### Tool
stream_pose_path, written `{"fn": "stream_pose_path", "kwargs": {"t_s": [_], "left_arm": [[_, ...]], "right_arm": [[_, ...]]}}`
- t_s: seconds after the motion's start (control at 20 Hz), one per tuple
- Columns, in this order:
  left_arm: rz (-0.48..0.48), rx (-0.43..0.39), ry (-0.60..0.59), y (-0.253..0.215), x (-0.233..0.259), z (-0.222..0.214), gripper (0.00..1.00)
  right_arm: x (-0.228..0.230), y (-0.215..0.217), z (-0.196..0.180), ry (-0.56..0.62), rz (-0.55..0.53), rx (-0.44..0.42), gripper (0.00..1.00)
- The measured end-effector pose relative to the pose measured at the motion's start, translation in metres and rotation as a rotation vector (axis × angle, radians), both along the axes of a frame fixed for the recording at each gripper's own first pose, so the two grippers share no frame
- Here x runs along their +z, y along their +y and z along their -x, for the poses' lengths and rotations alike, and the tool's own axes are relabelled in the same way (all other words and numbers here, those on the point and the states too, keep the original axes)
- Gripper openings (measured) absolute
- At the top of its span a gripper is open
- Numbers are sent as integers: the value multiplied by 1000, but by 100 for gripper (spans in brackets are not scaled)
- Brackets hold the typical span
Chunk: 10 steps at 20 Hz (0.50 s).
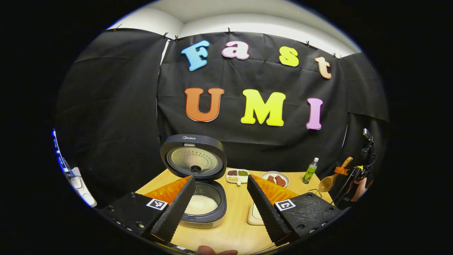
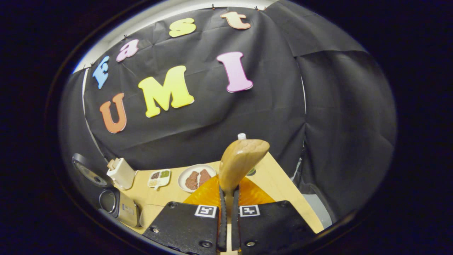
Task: Close the left gripper, press the button to open the rice cooker; take a wooden spoon from the chopstick holder with the right hand, scoop a spoonful of rice and pour it into the rice cooker, then put the wooden spoon back into the chopstick holder.
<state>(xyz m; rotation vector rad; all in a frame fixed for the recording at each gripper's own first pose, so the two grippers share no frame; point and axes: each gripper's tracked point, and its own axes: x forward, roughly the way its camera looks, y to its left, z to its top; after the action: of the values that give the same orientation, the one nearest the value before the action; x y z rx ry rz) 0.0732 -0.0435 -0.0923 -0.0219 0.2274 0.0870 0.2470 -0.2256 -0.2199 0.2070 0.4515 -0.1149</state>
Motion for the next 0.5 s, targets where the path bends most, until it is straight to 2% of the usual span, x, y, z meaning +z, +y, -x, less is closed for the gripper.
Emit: {"fn": "stream_pose_path", "kwargs": {"t_s": [0.5], "left_arm": [[-40, 34, 47, -13, -11, -10, 95]], "right_arm": [[-87, -16, -37, 97, -30, 0, 13]]}}
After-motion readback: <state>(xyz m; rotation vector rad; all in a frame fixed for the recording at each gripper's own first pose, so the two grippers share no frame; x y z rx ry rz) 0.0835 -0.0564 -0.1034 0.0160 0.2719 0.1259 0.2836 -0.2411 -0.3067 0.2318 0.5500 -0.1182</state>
